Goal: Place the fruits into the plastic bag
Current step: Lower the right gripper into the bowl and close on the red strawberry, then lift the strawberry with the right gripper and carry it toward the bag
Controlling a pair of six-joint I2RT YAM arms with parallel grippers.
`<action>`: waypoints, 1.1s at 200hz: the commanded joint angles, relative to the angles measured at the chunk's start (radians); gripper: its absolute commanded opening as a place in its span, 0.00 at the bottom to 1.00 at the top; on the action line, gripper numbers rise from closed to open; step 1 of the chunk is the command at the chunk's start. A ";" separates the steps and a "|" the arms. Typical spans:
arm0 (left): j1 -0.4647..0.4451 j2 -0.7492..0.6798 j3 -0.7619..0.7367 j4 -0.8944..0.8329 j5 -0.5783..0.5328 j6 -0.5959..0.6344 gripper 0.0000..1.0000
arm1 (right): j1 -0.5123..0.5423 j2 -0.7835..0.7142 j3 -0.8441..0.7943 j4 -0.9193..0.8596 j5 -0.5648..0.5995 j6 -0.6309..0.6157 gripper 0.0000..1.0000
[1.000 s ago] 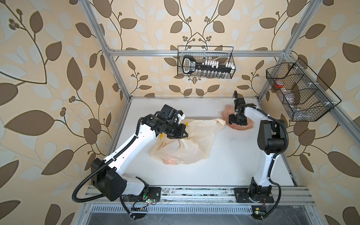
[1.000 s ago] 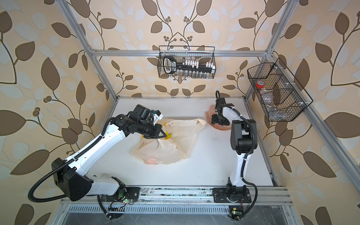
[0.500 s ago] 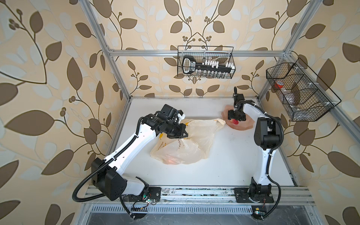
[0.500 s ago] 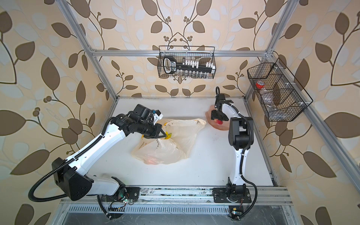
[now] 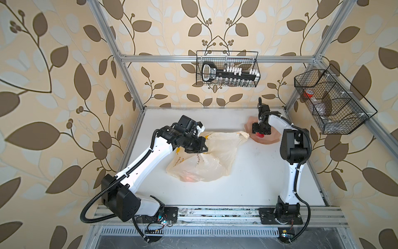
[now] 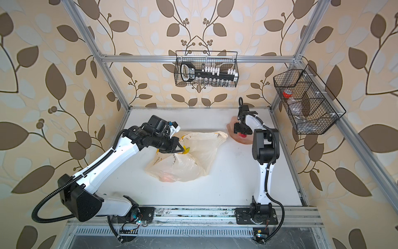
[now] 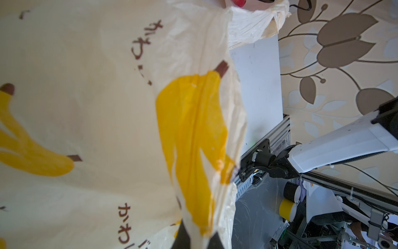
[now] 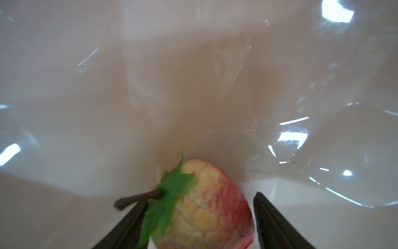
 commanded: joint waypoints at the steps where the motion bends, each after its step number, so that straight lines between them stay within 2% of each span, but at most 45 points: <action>1: -0.009 -0.006 0.040 -0.022 -0.007 -0.001 0.00 | -0.002 0.019 0.014 -0.013 -0.025 -0.025 0.67; 25: -0.009 -0.006 0.042 -0.022 -0.007 -0.001 0.00 | -0.002 0.007 0.004 -0.006 -0.029 -0.026 0.64; 48: -0.009 -0.006 0.040 -0.022 -0.006 -0.001 0.00 | -0.004 -0.010 -0.005 -0.005 -0.029 -0.025 0.56; 67: -0.009 -0.010 0.037 -0.021 -0.006 0.000 0.00 | -0.004 -0.030 -0.021 0.001 -0.050 -0.024 0.55; 94: -0.009 -0.018 0.028 -0.013 -0.004 -0.001 0.00 | -0.006 -0.081 -0.065 0.020 -0.069 -0.013 0.47; 149: -0.009 -0.021 0.024 -0.007 0.001 0.003 0.00 | -0.022 -0.195 -0.150 0.063 -0.124 0.025 0.45; 220: -0.009 -0.016 0.027 -0.004 0.008 0.002 0.00 | -0.045 -0.325 -0.123 0.075 -0.220 0.065 0.45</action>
